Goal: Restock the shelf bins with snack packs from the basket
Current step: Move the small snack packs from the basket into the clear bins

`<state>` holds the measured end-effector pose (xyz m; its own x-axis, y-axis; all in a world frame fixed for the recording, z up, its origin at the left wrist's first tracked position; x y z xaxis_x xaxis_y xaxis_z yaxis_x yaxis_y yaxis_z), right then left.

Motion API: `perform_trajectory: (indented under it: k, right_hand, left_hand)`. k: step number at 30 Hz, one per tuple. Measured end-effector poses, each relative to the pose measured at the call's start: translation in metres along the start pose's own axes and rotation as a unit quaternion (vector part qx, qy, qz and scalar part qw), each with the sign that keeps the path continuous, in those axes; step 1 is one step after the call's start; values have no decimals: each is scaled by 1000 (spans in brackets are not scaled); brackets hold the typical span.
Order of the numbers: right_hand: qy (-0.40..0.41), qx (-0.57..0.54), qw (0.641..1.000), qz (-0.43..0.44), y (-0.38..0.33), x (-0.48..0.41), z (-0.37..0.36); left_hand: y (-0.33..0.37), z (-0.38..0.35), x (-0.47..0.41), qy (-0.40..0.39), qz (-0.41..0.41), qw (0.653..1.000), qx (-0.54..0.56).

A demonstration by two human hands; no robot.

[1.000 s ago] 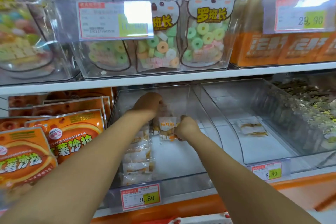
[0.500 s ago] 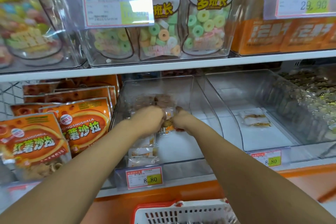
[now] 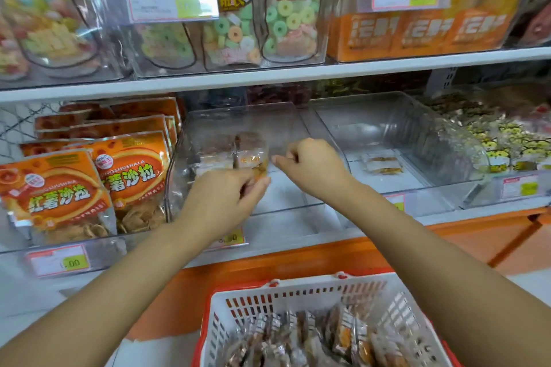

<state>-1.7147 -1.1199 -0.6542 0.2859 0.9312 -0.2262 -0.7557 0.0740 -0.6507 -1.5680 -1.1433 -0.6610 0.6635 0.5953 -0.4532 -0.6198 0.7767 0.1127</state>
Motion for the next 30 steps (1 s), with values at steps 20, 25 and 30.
perform_trajectory:
  k: [20,25,30]
  right_hand:
    - [-451,184,840,-238,252,214,-88]
    - [-460,165,834,-256,272,222,-89]
    - [-461,146,844,-233,277,218,-81]
  left_hand:
    - [37,-61,48,-150,-24,980,-130]
    - [33,-64,44,-151,-20,981,-123]
    - [31,-66,41,-149,-23,980,-129]
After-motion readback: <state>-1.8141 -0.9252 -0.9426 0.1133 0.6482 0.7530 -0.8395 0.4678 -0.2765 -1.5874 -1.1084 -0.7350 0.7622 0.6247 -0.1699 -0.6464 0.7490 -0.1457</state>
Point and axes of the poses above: each hand's wrist, its own x-axis away from the middle knuckle, its own z-axis out of the back of the hand, y = z × x, the point moved 6 cm from there along -x, towards the middle knuckle, and after that the axes turned 11 degrees about -x, right-handed, at the moved point
